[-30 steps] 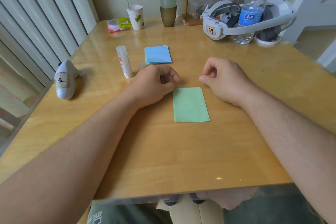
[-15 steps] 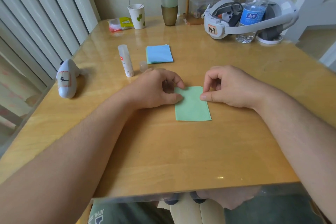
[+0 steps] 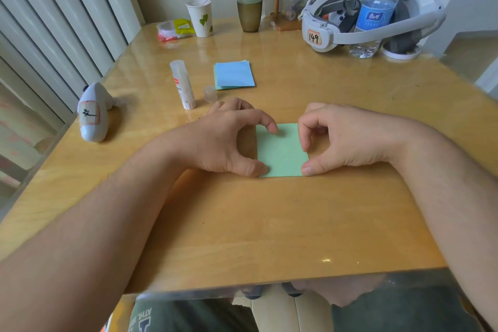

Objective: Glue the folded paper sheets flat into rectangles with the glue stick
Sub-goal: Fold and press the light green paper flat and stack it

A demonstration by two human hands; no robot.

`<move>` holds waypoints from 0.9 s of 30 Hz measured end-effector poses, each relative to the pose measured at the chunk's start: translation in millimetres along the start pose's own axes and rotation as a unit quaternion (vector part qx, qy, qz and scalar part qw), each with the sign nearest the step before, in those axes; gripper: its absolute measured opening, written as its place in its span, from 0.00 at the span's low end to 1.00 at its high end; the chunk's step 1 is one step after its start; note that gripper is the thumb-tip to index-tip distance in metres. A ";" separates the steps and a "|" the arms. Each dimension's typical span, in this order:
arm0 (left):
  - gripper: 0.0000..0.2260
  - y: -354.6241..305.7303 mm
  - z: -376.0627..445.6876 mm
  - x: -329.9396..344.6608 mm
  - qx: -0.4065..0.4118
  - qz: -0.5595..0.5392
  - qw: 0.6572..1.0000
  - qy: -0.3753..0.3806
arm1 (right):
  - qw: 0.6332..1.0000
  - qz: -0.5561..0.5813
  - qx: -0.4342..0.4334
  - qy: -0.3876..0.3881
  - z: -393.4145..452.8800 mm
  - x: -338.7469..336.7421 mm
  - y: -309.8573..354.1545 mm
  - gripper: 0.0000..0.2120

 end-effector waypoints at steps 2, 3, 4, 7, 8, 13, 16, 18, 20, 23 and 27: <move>0.29 -1.4 0.6 -0.9 0.003 -0.027 1.000 -0.010 | 0.999 0.021 -0.006 -0.024 0.8 -1.0 -0.8 0.17; 0.27 -2.0 1.7 -1.6 0.003 -0.041 0.999 -0.023 | 0.998 0.043 -0.009 -0.042 1.4 -1.7 -1.3 0.16; 0.25 -2.8 3.1 -2.3 0.003 -0.050 0.998 -0.040 | 0.996 0.064 -0.011 -0.056 2.1 -2.3 -1.5 0.15; 0.24 -8.7 8.5 1.2 0.002 -0.037 0.996 -0.084 | 0.996 0.051 -0.010 -0.070 5.6 1.9 0.7 0.16; 0.25 -11.6 10.1 4.3 0.006 -0.024 0.996 -0.090 | 0.997 0.035 -0.010 -0.070 6.7 4.0 2.3 0.16; 0.32 -19.5 16.0 16.5 0.024 0.026 0.996 -0.077 | 0.998 0.019 -0.009 -0.056 7.1 5.4 4.2 0.18; 0.37 -15.4 14.5 13.5 0.031 0.014 0.997 -0.069 | 0.999 -0.003 -0.002 -0.036 7.8 6.8 1.4 0.21; 0.34 -12.2 12.7 8.4 0.023 -0.027 0.996 -0.078 | 0.997 0.018 -0.003 -0.072 10.8 4.1 -2.2 0.18; 0.26 -6.5 14.0 2.5 -0.007 -0.063 0.992 -0.109 | 0.985 0.065 0.012 -0.161 15.0 -3.6 -11.4 0.13; 0.16 3.0 18.1 -1.6 -0.045 -0.015 0.987 -0.153 | 0.968 0.068 0.047 -0.238 20.1 -8.6 -21.8 0.09; 0.13 8.3 22.3 0.3 -0.046 -0.004 0.986 -0.162 | 0.968 0.042 0.071 -0.237 23.5 -5.4 -18.0 0.11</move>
Point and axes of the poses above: each hand's wrist, its own z-axis towards the middle knuckle, its own x-axis out of the palm, y = z × x, the point moved 3 cm from there along z, towards the middle knuckle, and after that the axes turned 2 degrees about z, right-handed, at the moved point
